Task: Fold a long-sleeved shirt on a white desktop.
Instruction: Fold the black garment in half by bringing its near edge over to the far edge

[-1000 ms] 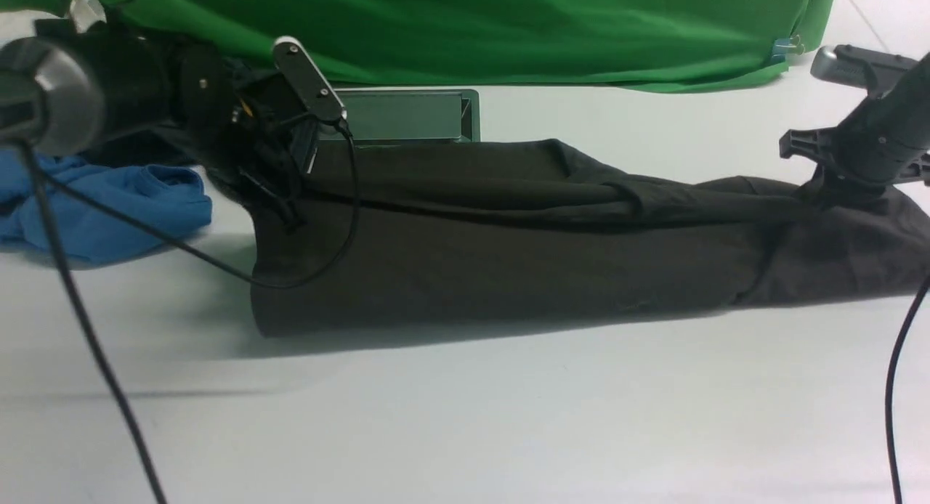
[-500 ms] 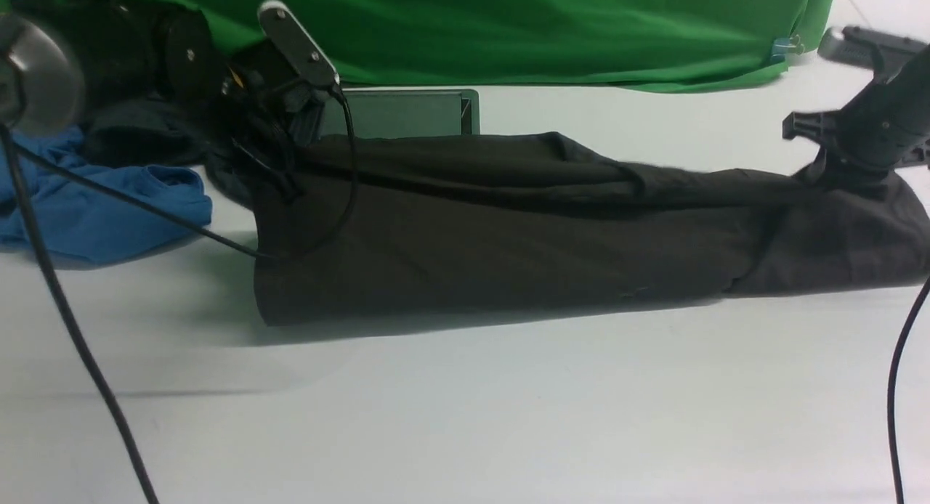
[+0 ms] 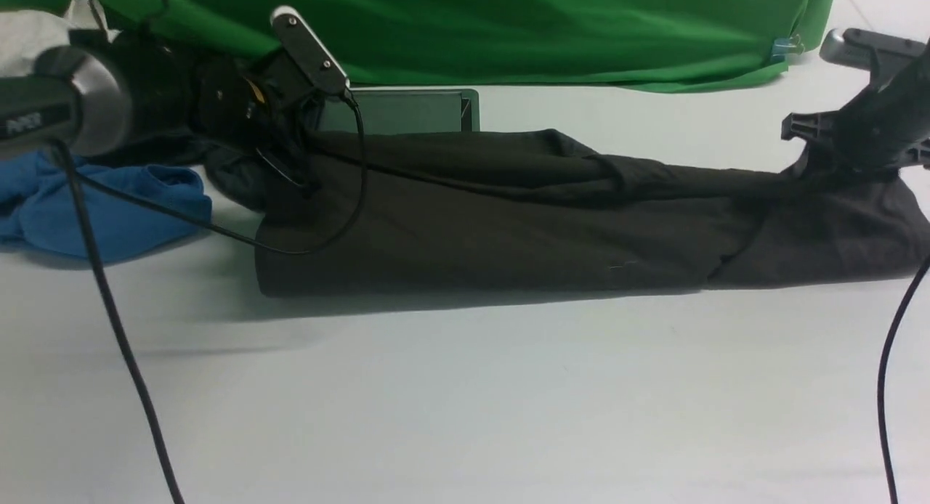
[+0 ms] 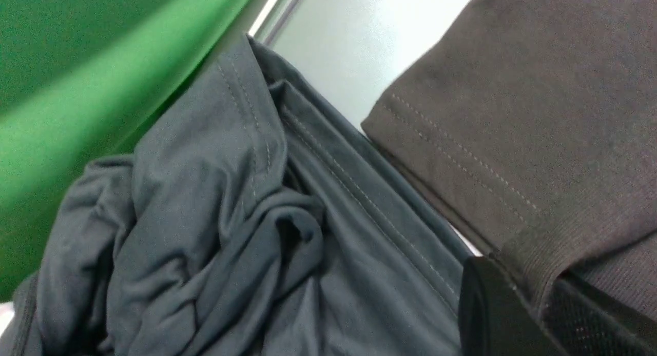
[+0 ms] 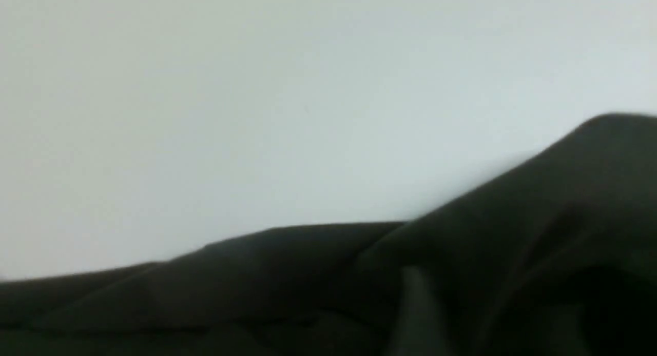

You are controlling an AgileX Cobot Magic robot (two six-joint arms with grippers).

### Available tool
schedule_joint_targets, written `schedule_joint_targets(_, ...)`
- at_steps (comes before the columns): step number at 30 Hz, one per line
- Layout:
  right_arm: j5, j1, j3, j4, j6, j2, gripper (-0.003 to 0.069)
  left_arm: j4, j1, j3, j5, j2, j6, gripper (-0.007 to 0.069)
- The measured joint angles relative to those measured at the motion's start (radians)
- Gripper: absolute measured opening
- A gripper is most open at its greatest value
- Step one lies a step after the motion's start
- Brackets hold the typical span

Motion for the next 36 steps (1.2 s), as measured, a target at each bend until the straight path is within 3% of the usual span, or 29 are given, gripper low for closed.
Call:
schedule_joint_targets(2,0.023,0.001,0.001,-0.002,-0.017,-0.035,0.0545,0.000,0.003,0.000,-0.031,0.009,-0.002,0.0094)
schedule_joint_targets(4,0.056,0.009,0.001,-0.002,-0.029,-0.080,0.0516,-0.001,0.009,0.000,-0.055,0.012,-0.004,0.0135)
schedule_joint_targets(7,0.099,0.054,0.011,-0.004,-0.070,-0.152,0.0363,-0.001,0.023,0.000,-0.103,0.012,-0.027,0.0227)
schedule_joint_targets(9,0.106,0.136,0.035,0.011,-0.149,-0.199,0.0178,-0.007,0.036,0.000,-0.121,0.012,-0.042,0.0299)
schedule_joint_targets(13,0.091,0.268,0.078,0.038,-0.274,-0.182,0.0045,-0.039,0.054,0.000,-0.120,0.008,-0.122,0.0336)
schedule_joint_targets(15,0.066,0.332,0.091,0.047,-0.313,-0.138,0.0030,-0.073,0.059,0.000,-0.091,-0.008,-0.184,0.0295)
schedule_joint_targets(17,0.028,0.370,0.092,0.051,-0.326,-0.084,0.0029,-0.124,0.056,0.000,-0.025,-0.046,-0.212,0.0185)
schedule_joint_targets(18,0.024,0.372,0.090,0.051,-0.326,-0.079,0.0029,-0.129,0.055,0.000,-0.025,-0.046,-0.212,0.0174)
schedule_joint_targets(19,-0.017,0.378,0.076,0.051,-0.332,-0.033,0.0029,-0.173,0.040,0.000,0.053,-0.092,-0.208,0.0069)
schedule_joint_targets(20,-0.035,0.377,0.068,0.051,-0.332,-0.016,0.0029,-0.193,0.032,0.000,0.080,-0.114,-0.197,0.0047)
schedule_joint_targets(27,-0.174,0.371,-0.048,0.050,-0.332,0.096,0.0029,-0.316,-0.056,0.000,0.227,-0.190,-0.131,0.0018)
schedule_joint_targets(31,-0.376,0.360,-0.080,0.050,-0.332,0.147,0.0029,-0.329,-0.099,0.000,0.272,-0.195,-0.129,0.0018)
schedule_joint_targets(33,-0.565,0.346,-0.087,0.050,-0.332,0.177,0.0038,-0.337,-0.119,0.000,0.317,-0.195,-0.129,0.0018)
schedule_joint_targets(36,-0.650,0.325,-0.096,0.050,-0.332,0.180,0.0057,-0.322,-0.124,0.000,0.391,-0.195,-0.125,0.0018)
